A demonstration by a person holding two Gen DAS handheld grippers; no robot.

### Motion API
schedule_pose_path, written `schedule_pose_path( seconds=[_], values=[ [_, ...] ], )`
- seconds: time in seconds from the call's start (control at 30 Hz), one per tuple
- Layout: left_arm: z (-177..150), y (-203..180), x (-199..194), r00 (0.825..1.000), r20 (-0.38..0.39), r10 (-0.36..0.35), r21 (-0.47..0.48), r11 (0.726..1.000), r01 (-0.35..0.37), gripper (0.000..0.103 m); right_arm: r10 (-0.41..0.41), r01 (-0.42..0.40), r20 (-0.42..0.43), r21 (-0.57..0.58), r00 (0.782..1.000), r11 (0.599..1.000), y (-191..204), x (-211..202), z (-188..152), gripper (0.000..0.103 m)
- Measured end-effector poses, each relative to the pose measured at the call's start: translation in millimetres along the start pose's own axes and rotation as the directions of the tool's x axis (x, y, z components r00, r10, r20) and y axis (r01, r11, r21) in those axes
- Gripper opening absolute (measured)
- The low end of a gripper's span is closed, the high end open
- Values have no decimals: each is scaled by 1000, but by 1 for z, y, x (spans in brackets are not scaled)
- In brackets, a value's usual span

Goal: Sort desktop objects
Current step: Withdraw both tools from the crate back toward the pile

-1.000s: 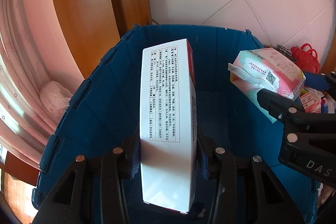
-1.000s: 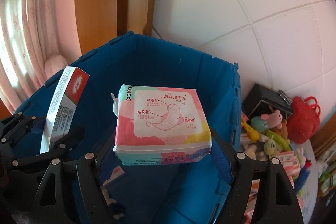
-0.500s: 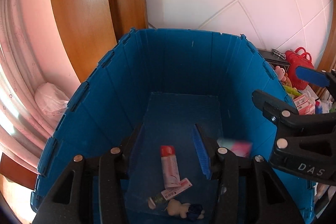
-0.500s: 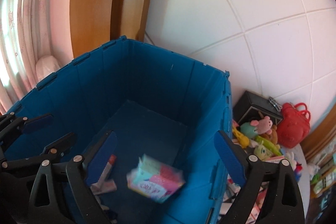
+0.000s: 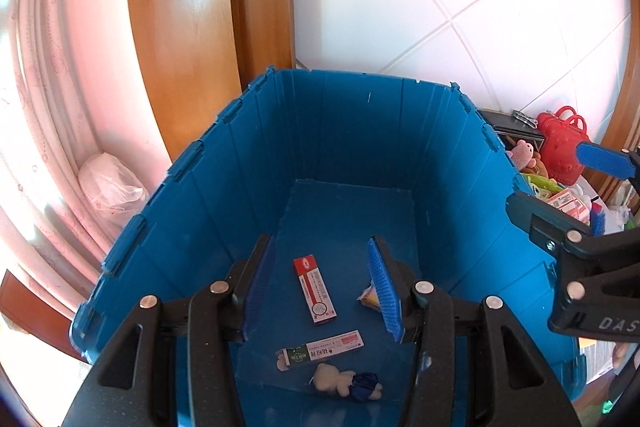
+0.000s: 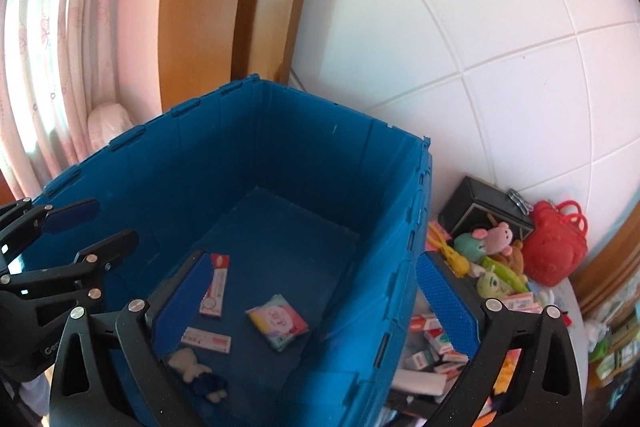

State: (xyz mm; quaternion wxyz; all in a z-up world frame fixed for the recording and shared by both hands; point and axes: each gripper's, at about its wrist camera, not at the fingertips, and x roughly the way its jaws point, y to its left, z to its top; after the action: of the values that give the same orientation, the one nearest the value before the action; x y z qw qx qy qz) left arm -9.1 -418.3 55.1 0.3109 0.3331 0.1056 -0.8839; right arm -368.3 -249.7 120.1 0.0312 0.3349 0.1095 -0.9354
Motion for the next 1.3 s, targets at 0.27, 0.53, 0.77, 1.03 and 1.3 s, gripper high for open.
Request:
schedule_pose_path(
  seconds=[0.27,0.53,0.77,1.03,1.3],
  values=[
    [-17,-7,-34,995,94,-21,-40,999,25,49,-55,56,85,-3,995,998,-4,-42,-27,103],
    [-26,-33,-62,974,209,-91,-30,995,100,71,-92,80,119,106,989,991,-46,-74,-69,103],
    [-27,-82,-80,951,268,-157,43,988,151,72,-183,158,82,250,980,955,-117,-96,-119,103],
    [-35,-169,-99,929,290,-231,138,970,198,84,-273,259,-18,382,962,887,-216,-112,-190,103],
    [-58,-266,-90,918,237,-318,207,940,272,86,-269,299,-131,430,954,852,-298,-106,-268,103]
  ],
)
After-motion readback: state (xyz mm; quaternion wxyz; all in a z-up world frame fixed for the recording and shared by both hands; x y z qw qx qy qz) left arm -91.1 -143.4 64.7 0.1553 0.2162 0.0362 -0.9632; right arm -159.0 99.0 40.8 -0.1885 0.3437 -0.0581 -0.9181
